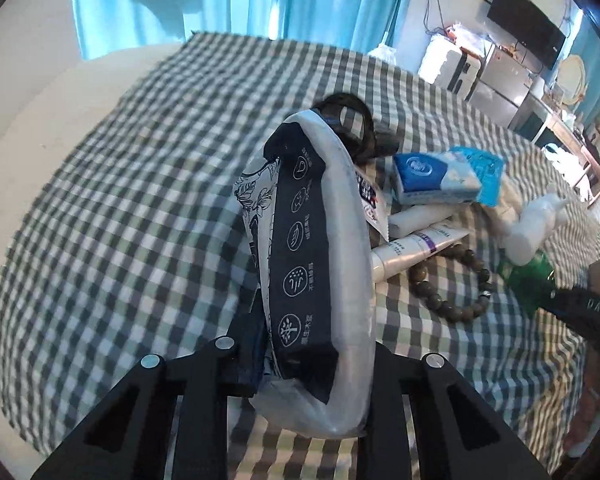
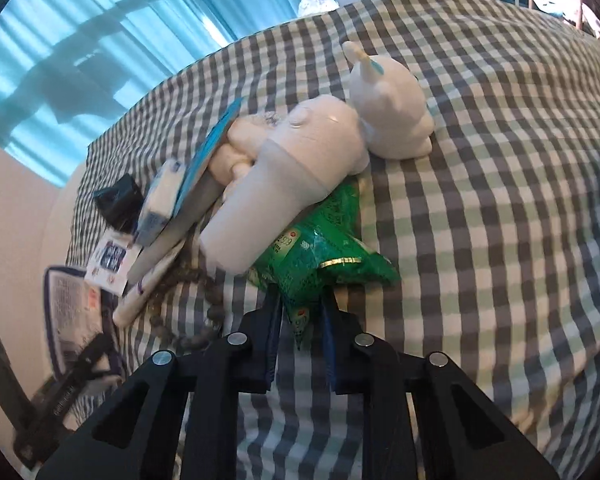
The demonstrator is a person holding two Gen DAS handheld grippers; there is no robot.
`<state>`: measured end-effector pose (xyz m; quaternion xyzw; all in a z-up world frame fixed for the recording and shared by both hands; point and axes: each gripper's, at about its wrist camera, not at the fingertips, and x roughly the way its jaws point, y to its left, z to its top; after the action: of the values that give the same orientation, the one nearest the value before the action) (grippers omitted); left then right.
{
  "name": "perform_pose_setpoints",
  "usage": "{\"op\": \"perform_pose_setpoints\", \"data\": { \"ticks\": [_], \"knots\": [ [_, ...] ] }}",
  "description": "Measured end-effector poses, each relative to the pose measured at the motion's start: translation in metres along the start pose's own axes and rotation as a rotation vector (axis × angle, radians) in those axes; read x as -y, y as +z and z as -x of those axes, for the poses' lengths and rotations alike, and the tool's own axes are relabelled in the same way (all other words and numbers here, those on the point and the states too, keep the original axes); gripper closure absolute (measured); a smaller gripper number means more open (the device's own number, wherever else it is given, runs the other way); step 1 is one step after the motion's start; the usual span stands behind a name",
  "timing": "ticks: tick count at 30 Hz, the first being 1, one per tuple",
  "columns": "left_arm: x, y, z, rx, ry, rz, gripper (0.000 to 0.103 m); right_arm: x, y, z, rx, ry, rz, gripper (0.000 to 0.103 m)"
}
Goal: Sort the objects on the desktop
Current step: 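Grasp the black-and-white wrapped pack with the left tool while the right tool grasps the green snack bag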
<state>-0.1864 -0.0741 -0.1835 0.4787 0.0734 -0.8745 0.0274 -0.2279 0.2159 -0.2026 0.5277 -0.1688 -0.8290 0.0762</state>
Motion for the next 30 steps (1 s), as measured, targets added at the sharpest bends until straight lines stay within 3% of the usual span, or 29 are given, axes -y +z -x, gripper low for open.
{"op": "perform_pose_setpoints", "data": {
  "ticks": [7, 13, 18, 22, 24, 25, 30],
  "knots": [
    [-0.013, -0.006, 0.051, 0.074, -0.024, 0.026, 0.08, -0.008, -0.042, 0.053, 0.042, -0.021, 0.038, 0.087],
    [-0.011, -0.012, 0.09, 0.101, -0.049, 0.019, 0.08, -0.018, -0.064, 0.122, 0.159, 0.009, 0.069, 0.091],
    [0.011, -0.022, 0.134, 0.151, -0.088, -0.024, 0.08, -0.04, -0.072, 0.162, 0.223, 0.036, 0.144, 0.092],
    [0.028, -0.029, 0.152, 0.169, -0.107, -0.059, 0.08, -0.039, -0.085, 0.169, 0.199, 0.074, 0.149, 0.092],
    [0.036, -0.033, 0.153, 0.162, -0.12, -0.074, 0.08, -0.035, -0.092, 0.166, 0.19, 0.076, 0.142, 0.057],
    [0.039, -0.034, 0.152, 0.16, -0.12, -0.077, 0.08, -0.032, -0.096, 0.161, 0.179, 0.079, 0.142, 0.025],
    [0.049, -0.049, 0.128, 0.09, -0.119, -0.092, 0.08, -0.025, -0.115, 0.129, 0.134, 0.036, 0.202, 0.023]
  ]
}}
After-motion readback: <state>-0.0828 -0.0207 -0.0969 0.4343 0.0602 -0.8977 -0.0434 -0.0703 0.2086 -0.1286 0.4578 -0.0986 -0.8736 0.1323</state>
